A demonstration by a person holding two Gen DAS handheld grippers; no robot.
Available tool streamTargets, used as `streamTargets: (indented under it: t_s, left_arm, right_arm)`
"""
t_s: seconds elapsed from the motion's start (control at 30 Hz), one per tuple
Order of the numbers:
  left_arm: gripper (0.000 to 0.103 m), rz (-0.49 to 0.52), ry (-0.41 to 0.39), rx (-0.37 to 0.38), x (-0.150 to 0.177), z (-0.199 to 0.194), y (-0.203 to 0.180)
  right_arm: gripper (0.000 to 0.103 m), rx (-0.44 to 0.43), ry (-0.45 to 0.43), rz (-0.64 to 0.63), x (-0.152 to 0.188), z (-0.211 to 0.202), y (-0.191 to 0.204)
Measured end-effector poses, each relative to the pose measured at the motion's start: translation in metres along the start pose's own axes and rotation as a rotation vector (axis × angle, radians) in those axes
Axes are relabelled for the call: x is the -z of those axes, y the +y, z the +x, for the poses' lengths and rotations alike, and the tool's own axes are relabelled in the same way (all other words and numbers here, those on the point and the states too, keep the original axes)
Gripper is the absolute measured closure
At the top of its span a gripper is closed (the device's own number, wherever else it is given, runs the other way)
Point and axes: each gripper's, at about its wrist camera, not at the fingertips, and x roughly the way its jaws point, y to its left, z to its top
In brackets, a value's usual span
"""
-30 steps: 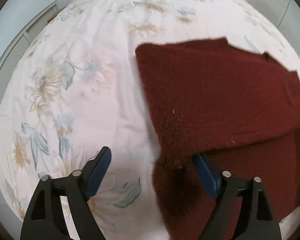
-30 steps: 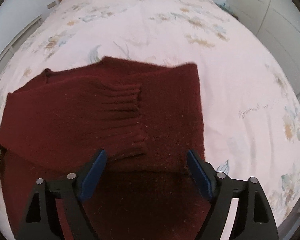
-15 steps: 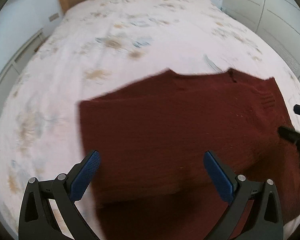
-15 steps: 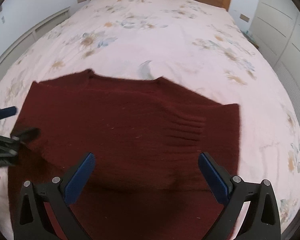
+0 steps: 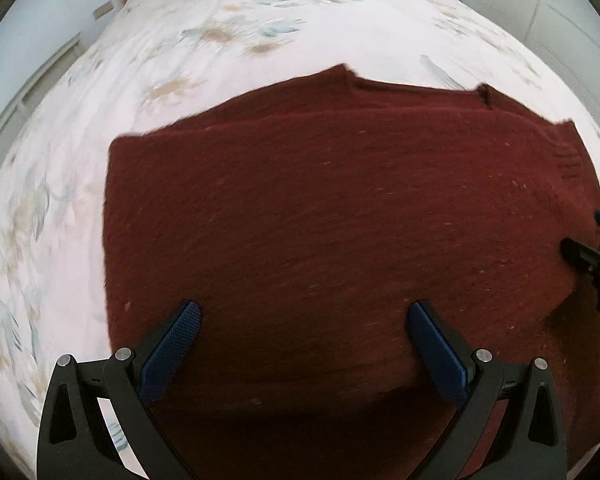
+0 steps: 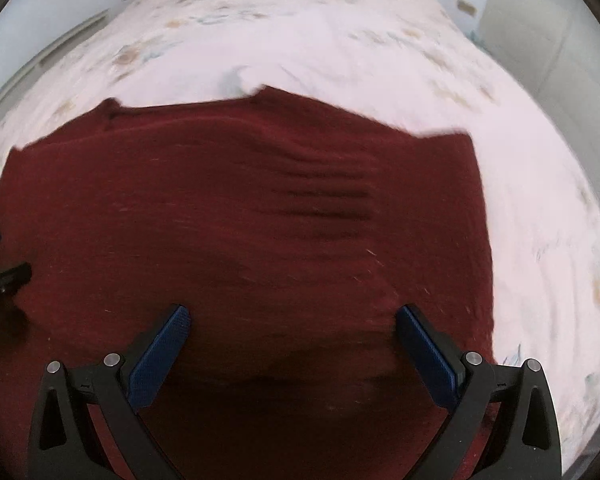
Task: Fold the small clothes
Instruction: 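Open both tools and lift them off the folded sweater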
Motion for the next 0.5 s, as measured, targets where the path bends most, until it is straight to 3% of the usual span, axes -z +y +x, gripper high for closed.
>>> streamTargets:
  t_s: [0.27,0.5]
  left_arm:
    - [0.001,-0.015,-0.035,0.027,0.013,-0.003,0.014]
    - [0.001,-0.033,-0.022,0.036,0.019,-0.016,0.016]
  right_arm:
    - [0.0,-0.062,-0.013,0.053,0.008,0.003,-0.019]
    - [0.0,-0.035,-0.007,0.017,0.009,-0.022,-0.007]
